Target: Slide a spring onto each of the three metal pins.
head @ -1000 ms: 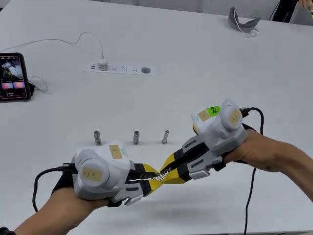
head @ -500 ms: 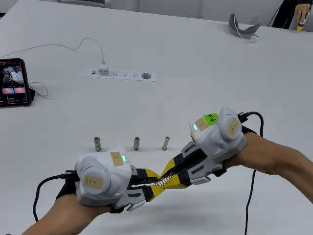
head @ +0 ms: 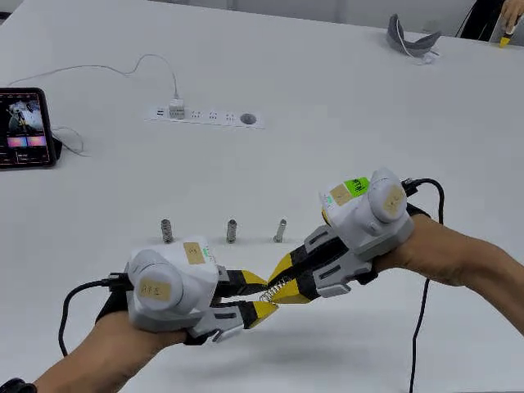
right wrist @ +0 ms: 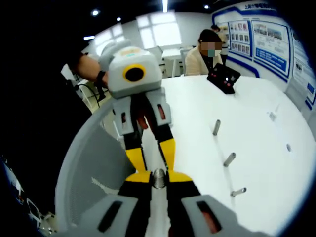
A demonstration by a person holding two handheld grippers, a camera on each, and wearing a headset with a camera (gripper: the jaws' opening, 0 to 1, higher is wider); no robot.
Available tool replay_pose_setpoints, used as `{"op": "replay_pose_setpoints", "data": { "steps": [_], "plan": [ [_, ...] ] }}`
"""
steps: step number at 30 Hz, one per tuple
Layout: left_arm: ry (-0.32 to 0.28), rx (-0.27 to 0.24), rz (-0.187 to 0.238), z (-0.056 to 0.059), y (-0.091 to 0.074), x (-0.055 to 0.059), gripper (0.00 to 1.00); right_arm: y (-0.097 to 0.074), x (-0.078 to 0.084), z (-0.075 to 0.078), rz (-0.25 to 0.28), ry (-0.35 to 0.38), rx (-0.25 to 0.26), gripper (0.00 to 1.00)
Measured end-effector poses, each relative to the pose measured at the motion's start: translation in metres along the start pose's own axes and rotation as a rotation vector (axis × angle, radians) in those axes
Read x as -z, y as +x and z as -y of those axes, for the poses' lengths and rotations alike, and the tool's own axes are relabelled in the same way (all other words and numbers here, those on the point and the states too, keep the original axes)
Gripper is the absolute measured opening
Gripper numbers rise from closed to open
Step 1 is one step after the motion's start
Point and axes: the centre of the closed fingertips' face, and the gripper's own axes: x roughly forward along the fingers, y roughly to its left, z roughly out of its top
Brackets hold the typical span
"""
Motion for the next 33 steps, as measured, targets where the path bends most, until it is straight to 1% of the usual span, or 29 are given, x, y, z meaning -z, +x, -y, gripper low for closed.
{"op": "replay_pose_setpoints", "data": {
  "steps": [2,4,8,11,12,14,16,19,25,28,33],
  "plan": [
    [-0.014,-0.013,-0.001,-0.003,-0.003,0.002,0.21,-0.003,0.004,0.004,-0.007,0.012,0.013,0.12],
    [-0.024,-0.030,-0.003,-0.007,-0.006,0.005,0.24,-0.008,0.009,0.010,-0.011,0.025,0.042,0.12],
    [-0.041,-0.065,-0.009,-0.017,-0.013,0.011,0.28,-0.017,0.019,0.021,-0.018,0.049,0.084,0.12],
    [-0.061,-0.094,-0.014,-0.026,-0.019,0.015,0.33,-0.024,0.030,0.032,-0.051,0.060,0.135,0.12],
    [-0.066,-0.113,-0.015,-0.031,-0.022,0.016,0.35,-0.026,0.033,0.035,-0.058,0.069,0.149,0.12],
    [-0.073,-0.132,-0.009,-0.036,-0.028,0.017,0.36,-0.031,0.037,0.042,-0.063,0.085,0.179,0.12],
    [-0.079,-0.149,-0.010,-0.041,-0.031,0.019,0.38,-0.033,0.040,0.047,-0.069,0.092,0.195,0.12],
    [-0.080,-0.173,-0.014,-0.048,-0.037,0.023,0.40,-0.037,0.046,0.054,-0.092,0.104,0.230,0.12],
    [-0.081,-0.202,-0.019,-0.058,-0.045,0.029,0.44,-0.040,0.052,0.062,-0.116,0.122,0.268,0.12],
    [-0.070,-0.210,-0.027,-0.061,-0.049,0.032,0.45,-0.040,0.053,0.063,-0.126,0.123,0.267,0.12],
    [-0.076,-0.223,-0.035,-0.065,-0.055,0.036,0.49,-0.043,0.056,0.069,-0.139,0.130,0.290,0.12]
  ]
}}
